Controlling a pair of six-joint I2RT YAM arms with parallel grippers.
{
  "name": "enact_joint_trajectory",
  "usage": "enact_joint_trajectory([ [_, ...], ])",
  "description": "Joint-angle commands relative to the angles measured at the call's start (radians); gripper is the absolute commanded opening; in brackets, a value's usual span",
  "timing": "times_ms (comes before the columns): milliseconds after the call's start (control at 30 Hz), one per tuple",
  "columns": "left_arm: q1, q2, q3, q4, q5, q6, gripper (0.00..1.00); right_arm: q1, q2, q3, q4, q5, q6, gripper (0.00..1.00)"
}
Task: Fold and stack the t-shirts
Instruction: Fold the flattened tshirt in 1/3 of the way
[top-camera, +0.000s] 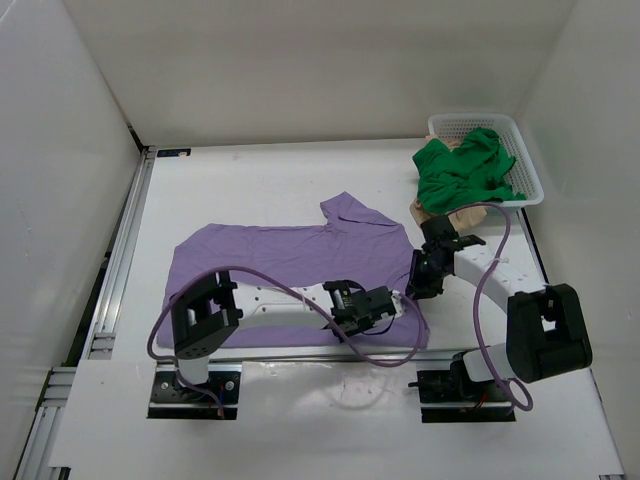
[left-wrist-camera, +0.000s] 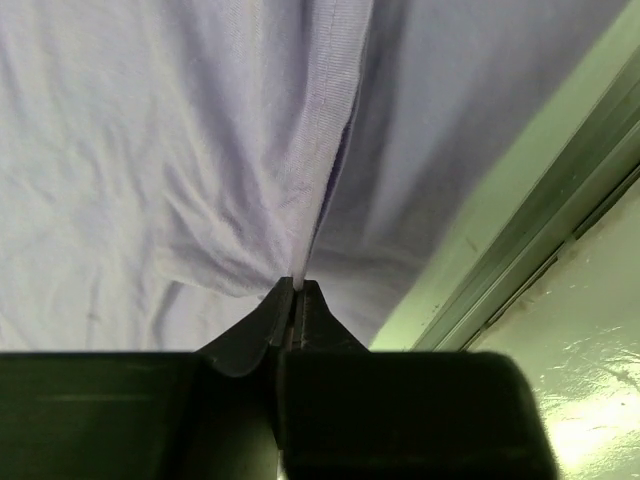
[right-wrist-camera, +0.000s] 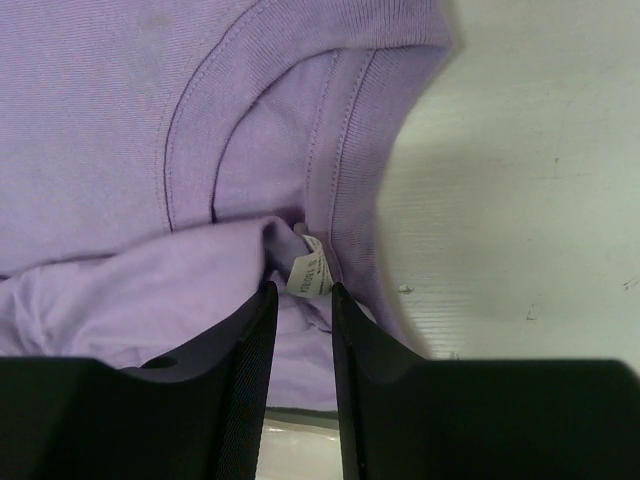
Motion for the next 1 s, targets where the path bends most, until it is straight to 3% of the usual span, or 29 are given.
enact_joint_trajectory([
  [0,0.004,0.016,0.018,-0.026,0.05,-0.001,0.16,0.02,0.0,0.026,-0.015,0.012,0.008,0.33],
  [67,0.004,0.036,0.028,-0.036,0.041,-0.001,0.28,0.02,0.0,0.026,-0.015,0.012,0.008,0.33],
  [133,0.004,0.045,0.028,-0.036,0.041,-0.001,0.46,0.029,0.0,0.026,-0.024,0.022,0.017,0.33],
  [167,0.015,0.045,0.028,-0.036,0.032,-0.001,0.48,0.029,0.0,0.026,-0.024,0.022,0.017,0.33],
  [400,0.061,0.045,0.046,-0.036,0.01,-0.001,0.49,0.061,-0.063,0.005,-0.033,0.009,0.017,0.33],
  [633,0.07,0.054,0.046,-0.036,0.01,-0.001,0.5,0.092,-0.087,-0.057,-0.033,0.034,0.066,0.2],
  [833,0.07,0.054,0.046,-0.036,0.001,-0.001,0.5,0.112,-0.185,-0.092,-0.033,0.112,0.126,0.2],
  [967,0.07,0.064,0.055,-0.036,0.001,-0.001,0.5,0.136,-0.374,-0.147,0.01,0.175,0.175,0.25],
])
